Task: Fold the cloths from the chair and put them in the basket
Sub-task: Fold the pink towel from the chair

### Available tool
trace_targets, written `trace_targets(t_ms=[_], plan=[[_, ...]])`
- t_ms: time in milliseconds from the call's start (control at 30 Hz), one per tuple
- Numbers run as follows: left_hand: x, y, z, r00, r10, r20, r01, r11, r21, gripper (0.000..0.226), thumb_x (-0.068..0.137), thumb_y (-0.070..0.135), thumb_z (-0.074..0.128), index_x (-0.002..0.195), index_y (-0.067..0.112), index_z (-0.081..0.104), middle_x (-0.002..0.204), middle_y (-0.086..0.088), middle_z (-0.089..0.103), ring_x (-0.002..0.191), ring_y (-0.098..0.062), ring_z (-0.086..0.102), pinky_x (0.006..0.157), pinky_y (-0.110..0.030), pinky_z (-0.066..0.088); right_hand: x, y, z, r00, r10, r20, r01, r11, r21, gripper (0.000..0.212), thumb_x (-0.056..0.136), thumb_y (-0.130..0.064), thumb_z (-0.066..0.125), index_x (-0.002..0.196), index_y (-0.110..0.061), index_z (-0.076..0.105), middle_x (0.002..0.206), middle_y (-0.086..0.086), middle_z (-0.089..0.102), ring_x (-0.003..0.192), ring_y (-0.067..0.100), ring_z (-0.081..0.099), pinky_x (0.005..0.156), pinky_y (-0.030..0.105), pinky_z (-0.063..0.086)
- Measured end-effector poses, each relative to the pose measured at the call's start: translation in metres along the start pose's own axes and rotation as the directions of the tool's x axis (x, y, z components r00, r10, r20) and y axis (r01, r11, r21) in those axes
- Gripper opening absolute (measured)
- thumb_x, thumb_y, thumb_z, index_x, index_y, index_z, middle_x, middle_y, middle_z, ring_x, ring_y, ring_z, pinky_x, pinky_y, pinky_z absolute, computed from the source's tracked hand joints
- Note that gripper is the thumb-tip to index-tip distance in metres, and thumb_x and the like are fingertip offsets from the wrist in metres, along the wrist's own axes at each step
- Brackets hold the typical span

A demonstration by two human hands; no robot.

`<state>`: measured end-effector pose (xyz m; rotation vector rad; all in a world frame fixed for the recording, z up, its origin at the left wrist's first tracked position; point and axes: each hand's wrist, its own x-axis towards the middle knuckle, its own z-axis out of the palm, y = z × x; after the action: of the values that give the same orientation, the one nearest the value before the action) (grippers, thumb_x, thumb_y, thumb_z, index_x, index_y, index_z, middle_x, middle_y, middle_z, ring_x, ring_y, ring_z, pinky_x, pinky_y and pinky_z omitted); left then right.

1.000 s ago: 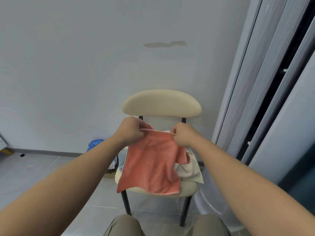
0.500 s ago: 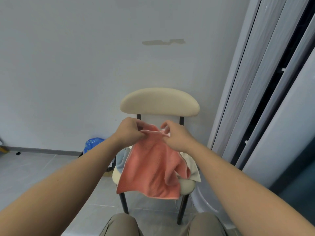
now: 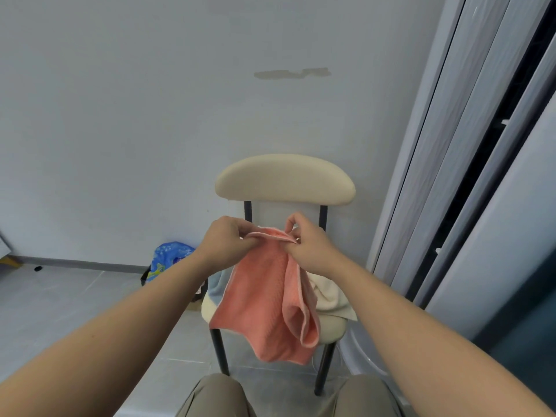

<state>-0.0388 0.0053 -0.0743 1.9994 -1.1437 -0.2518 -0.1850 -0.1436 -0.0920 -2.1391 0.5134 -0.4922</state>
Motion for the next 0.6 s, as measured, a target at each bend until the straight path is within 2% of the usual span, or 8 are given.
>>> trace_targets(t_ms=[100,167,267,367,433,500,600], plan=[[-0.004,-0.005,-0.002,0.996,-0.088,0.026,0.090,0.989,-0.120,0.018,0.088,0.021,0.076,0.086,0.038,0.082,0.086,0.012,0.079,0.092,-0.011,0.073,0.076,-0.030,0.056,-0.002,-0.001,-0.002,1.000,-0.003,0.010,0.004,1.000,-0.031,0.019,0.097,-0.025,0.060,0.089,-0.033,0.045,0.083,-0.002,0.072,0.059,0.007,0.051,0.062,0.034,0.043],[-0.006,-0.004,-0.002,0.995,-0.096,-0.014,0.092,0.984,-0.153,0.018,0.085,0.019,0.079,0.084,0.037,0.083,0.080,0.010,0.078,0.081,-0.009,0.071,0.070,-0.033,0.056,-0.003,-0.001,-0.002,1.000,-0.010,0.025,0.013,0.991,-0.133,0.015,0.096,-0.031,0.060,0.090,-0.034,0.046,0.087,-0.003,0.071,0.065,0.012,0.057,0.067,0.042,0.050],[-0.008,0.006,-0.001,0.996,-0.069,-0.065,0.056,0.982,-0.179,0.013,0.081,0.020,0.083,0.084,0.032,0.083,0.068,0.016,0.072,0.064,0.003,0.061,0.061,-0.020,0.047,-0.006,-0.006,-0.002,1.000,-0.022,0.019,0.026,0.955,-0.296,0.020,0.094,-0.052,0.060,0.096,-0.035,0.049,0.090,-0.012,0.069,0.076,0.014,0.065,0.072,0.041,0.056],[-0.008,0.013,-0.001,0.995,-0.024,-0.101,0.011,0.992,-0.123,0.017,0.078,0.014,0.083,0.082,0.030,0.082,0.065,0.019,0.071,0.059,0.004,0.062,0.055,-0.017,0.046,-0.007,-0.010,-0.001,1.000,-0.026,-0.008,0.022,0.957,-0.290,0.031,0.089,-0.064,0.060,0.101,-0.037,0.052,0.093,-0.018,0.067,0.085,0.008,0.066,0.077,0.039,0.056],[-0.007,0.014,0.000,0.993,-0.010,-0.117,-0.003,0.994,-0.108,0.019,0.075,0.013,0.085,0.079,0.031,0.080,0.071,0.015,0.074,0.066,0.000,0.068,0.059,-0.027,0.054,-0.006,-0.010,0.001,0.999,-0.040,-0.002,0.038,0.972,-0.230,0.030,0.090,-0.064,0.062,0.104,-0.037,0.056,0.097,-0.017,0.068,0.090,0.005,0.066,0.083,0.040,0.056],[-0.006,0.013,0.000,0.993,-0.005,-0.114,-0.009,0.993,-0.120,0.018,0.073,0.014,0.087,0.079,0.028,0.079,0.077,0.011,0.077,0.076,-0.007,0.073,0.074,-0.039,0.061,-0.007,-0.011,0.003,0.998,-0.059,-0.002,0.058,0.988,-0.146,0.029,0.091,-0.060,0.064,0.107,-0.036,0.059,0.098,-0.015,0.070,0.091,0.002,0.066,0.084,0.036,0.057],[-0.008,0.012,-0.002,0.998,-0.014,-0.068,0.002,0.984,-0.177,0.016,0.076,0.012,0.086,0.083,0.023,0.077,0.083,0.007,0.078,0.083,-0.012,0.075,0.086,-0.044,0.061,-0.010,-0.015,0.004,0.993,-0.106,-0.049,0.102,0.993,-0.067,0.025,0.093,-0.054,0.065,0.103,-0.034,0.055,0.096,-0.013,0.068,0.087,0.001,0.066,0.079,0.031,0.056]])
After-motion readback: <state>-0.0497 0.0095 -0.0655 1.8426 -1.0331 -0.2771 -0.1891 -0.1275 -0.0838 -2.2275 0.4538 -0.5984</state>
